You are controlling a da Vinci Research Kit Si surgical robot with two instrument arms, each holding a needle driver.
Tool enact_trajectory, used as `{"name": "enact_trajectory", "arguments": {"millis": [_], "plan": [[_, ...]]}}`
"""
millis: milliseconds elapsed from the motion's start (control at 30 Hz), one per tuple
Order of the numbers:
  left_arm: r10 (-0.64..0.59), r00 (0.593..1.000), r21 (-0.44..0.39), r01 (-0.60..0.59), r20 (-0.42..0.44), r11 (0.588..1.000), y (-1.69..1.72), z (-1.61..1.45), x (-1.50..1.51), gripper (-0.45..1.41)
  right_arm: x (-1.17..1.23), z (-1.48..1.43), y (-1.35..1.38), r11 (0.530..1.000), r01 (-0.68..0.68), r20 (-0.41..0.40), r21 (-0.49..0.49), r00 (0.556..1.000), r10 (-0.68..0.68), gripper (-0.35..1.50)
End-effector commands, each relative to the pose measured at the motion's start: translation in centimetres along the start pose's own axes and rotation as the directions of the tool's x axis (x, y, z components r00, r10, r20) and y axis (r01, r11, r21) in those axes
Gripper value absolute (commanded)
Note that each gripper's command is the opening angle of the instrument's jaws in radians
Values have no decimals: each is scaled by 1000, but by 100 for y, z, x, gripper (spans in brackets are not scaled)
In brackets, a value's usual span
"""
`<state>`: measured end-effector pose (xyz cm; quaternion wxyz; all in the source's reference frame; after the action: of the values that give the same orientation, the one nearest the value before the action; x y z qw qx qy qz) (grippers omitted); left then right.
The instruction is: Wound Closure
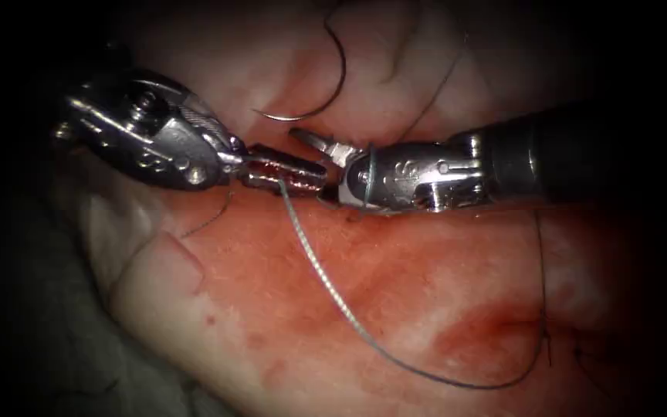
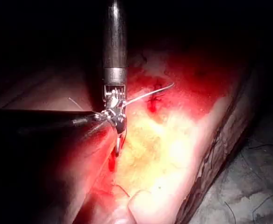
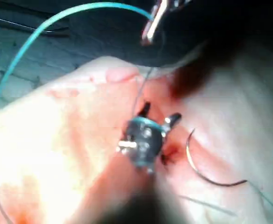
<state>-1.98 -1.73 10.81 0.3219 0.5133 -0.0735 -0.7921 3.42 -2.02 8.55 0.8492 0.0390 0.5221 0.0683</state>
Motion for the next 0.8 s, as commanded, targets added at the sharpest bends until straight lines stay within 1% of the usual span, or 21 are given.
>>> {"name": "enact_trajectory", "arguments": {"millis": [33,100,233,267,400,500,600,633,800], "plan": [[-3,1000,0,3,-14,1000,0,11,-6,-45,0,8,-10,1000,7,-6,17,1000,-7,96],[-3,999,-3,3,-39,1000,-4,14,-11,-45,1,9,-15,999,17,-13,36,1000,-16,96],[-2,996,38,5,-84,999,-12,20,-22,-45,2,8,-20,997,34,-29,70,999,-32,94],[6,995,52,-1,-99,999,-14,20,-26,-45,1,7,-21,996,44,-33,76,999,-41,93],[36,993,66,-29,-112,997,-20,15,-42,-45,-1,1,-22,994,44,-44,98,998,-39,86],[64,988,72,-54,-138,996,-21,12,-58,-45,-2,-3,-23,993,37,-49,110,998,-31,86],[110,978,93,-95,-179,991,-21,11,-74,-45,-2,-5,-25,991,25,-57,130,998,-18,84],[123,973,97,-106,-194,990,-20,11,-79,-45,-2,-7,-25,989,18,-60,144,998,-10,77],[191,947,128,-162,-260,979,-11,16,-103,-45,-2,-10,-26,983,-2,-79,183,997,17,69]]}}
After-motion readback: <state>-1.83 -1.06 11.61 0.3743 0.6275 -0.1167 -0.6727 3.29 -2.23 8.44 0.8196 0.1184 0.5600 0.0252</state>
